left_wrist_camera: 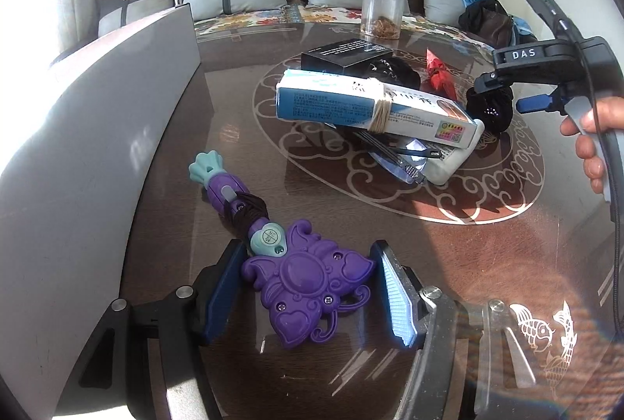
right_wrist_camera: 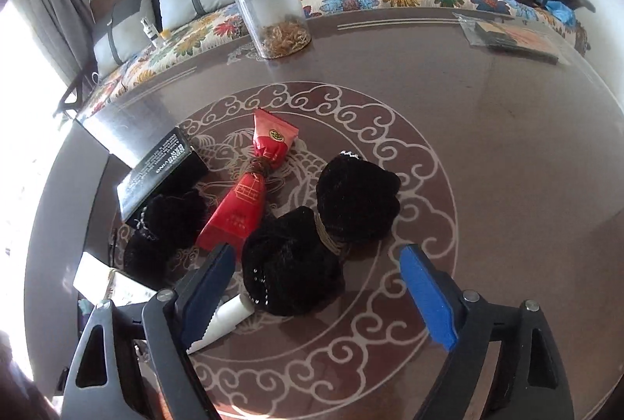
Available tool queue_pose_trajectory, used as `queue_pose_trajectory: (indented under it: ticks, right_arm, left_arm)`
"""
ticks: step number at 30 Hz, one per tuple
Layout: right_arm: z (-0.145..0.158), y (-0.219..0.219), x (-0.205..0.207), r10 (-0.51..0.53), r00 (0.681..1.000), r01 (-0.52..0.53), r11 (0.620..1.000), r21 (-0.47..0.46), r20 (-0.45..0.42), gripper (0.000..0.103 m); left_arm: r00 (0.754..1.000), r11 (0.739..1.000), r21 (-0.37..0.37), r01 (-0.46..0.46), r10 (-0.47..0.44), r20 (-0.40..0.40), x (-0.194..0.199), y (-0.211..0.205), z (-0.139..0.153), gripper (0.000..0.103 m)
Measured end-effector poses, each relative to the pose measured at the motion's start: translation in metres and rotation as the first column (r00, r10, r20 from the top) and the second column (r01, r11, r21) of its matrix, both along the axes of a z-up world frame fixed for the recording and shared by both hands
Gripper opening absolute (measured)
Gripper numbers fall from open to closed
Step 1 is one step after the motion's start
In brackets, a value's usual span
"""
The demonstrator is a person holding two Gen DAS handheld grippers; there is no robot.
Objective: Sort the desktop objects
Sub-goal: 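Grasp the purple toy wand with the left tool while the right tool grasps the black scrunchie bundle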
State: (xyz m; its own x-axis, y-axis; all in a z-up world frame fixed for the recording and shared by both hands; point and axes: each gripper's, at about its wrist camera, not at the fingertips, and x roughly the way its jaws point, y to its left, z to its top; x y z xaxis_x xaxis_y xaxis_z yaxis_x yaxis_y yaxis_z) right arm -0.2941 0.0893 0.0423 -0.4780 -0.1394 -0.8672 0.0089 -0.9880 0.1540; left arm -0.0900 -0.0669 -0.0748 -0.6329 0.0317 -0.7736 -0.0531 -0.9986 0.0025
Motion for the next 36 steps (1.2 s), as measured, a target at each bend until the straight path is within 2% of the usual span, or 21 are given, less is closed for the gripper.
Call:
queue_pose_trajectory:
  ticks: [1,2,3,5,8,10,12,15,17,19,20,21,25,28,29,31,32,33,34,35,36]
  right_arm:
    - [-0.008,-0.005,-0.008,0.004,1.000,-0.005,0.999,0.036,0.021,0.081]
    - [-0.016,-0.007,-0.013,0.013,0.999,-0.015,0.999,0.043,0.046,0.067]
    - [-0.022,-0.008,-0.015,0.023,0.998,-0.025,0.999,0.036,0.061,0.059]
    - [-0.019,-0.007,-0.006,0.062,0.998,-0.062,0.996,0.066,0.000,0.037]
    - [-0.017,-0.007,0.020,0.191,0.981,-0.188,0.977,0.103,-0.019,0.037]
    - [-0.017,-0.006,0.055,0.306,0.952,-0.301,0.945,0.131,-0.018,0.037]
    - [-0.018,0.002,0.101,0.385,0.923,-0.378,0.915,0.141,-0.021,0.037]
    - [-0.019,0.024,0.162,0.426,0.904,-0.419,0.897,0.144,-0.027,0.037]
    - [-0.019,0.037,0.189,0.421,0.907,-0.413,0.900,0.138,-0.030,0.041]
    - [-0.020,0.047,0.202,0.400,0.916,-0.393,0.910,0.133,-0.029,0.058]
    - [-0.020,0.049,0.205,0.389,0.921,-0.383,0.914,0.135,-0.025,0.072]
    - [-0.020,0.050,0.206,0.387,0.922,-0.380,0.916,0.131,-0.026,0.077]
    - [-0.017,0.043,0.206,0.405,0.914,-0.399,0.908,0.131,-0.023,0.077]
    - [-0.016,0.034,0.200,0.411,0.912,-0.406,0.902,0.145,-0.003,0.077]
    - [-0.017,0.031,0.197,0.408,0.913,-0.405,0.902,0.146,0.010,0.077]
    - [-0.018,0.026,0.192,0.399,0.916,-0.400,0.905,0.143,0.039,0.076]
    - [-0.018,0.025,0.191,0.396,0.917,-0.398,0.907,0.137,0.046,0.066]
    - [-0.016,0.026,0.190,0.390,0.920,-0.392,0.909,0.138,0.046,0.036]
    - [-0.015,0.027,0.190,0.389,0.920,-0.393,0.910,0.134,0.057,0.035]
    - [-0.012,0.028,0.191,0.381,0.923,-0.385,0.912,0.141,0.057,0.034]
    - [-0.007,0.031,0.194,0.375,0.926,-0.378,0.913,0.157,0.046,0.033]
  left_arm:
    - [1.000,1.000,0.000,0.000,0.000,0.000,0.000,0.000,0.000,0.065]
    - [1.000,1.000,0.000,0.000,0.000,0.000,0.000,0.000,0.000,0.065]
    - [1.000,1.000,0.001,0.000,0.000,0.000,0.000,0.000,0.000,0.065]
    - [1.000,1.000,0.002,0.001,-0.001,-0.002,0.000,0.000,0.001,0.065]
    - [1.000,1.000,0.008,0.003,-0.003,-0.001,0.001,-0.001,0.000,0.064]
    - [1.000,1.000,0.025,0.010,-0.010,-0.003,0.003,-0.002,0.001,0.064]
    - [0.999,0.996,0.078,0.054,-0.054,-0.008,0.009,-0.004,0.001,0.064]
    - [0.991,0.981,0.139,0.134,-0.133,-0.015,0.026,-0.007,0.002,0.064]
    - [0.991,0.980,0.148,0.135,-0.135,-0.005,0.035,-0.010,0.003,0.065]
    - [0.993,0.978,0.177,0.114,-0.120,0.022,0.040,-0.014,0.006,0.068]
    - [0.994,0.977,0.194,0.095,-0.104,0.042,0.041,-0.016,0.007,0.074]
    - [0.994,0.975,0.209,0.072,-0.087,0.060,0.042,-0.018,0.008,0.078]
    - [0.996,0.977,0.214,-0.006,-0.012,0.083,0.042,-0.015,0.012,0.080]
    - [0.982,0.984,0.120,-0.131,0.112,0.155,0.029,-0.008,0.003,0.086]
    - [0.979,0.985,0.077,-0.152,0.140,0.148,0.027,-0.001,0.003,0.088]
    - [0.975,0.986,-0.009,-0.164,0.164,0.150,0.023,0.013,-0.001,0.080]
    - [0.985,0.992,-0.009,-0.130,0.130,0.112,0.026,0.019,0.002,0.062]
    - [0.988,0.994,-0.025,-0.104,0.106,0.108,0.028,0.023,0.002,0.058]
    - [0.992,0.996,-0.023,-0.087,0.089,0.090,0.031,0.024,0.005,0.050]
    - [0.995,0.998,0.025,-0.056,0.054,0.084,0.035,0.021,0.008,0.043]
    - [0.996,0.997,0.058,-0.046,0.042,0.078,0.039,0.018,0.012,0.043]
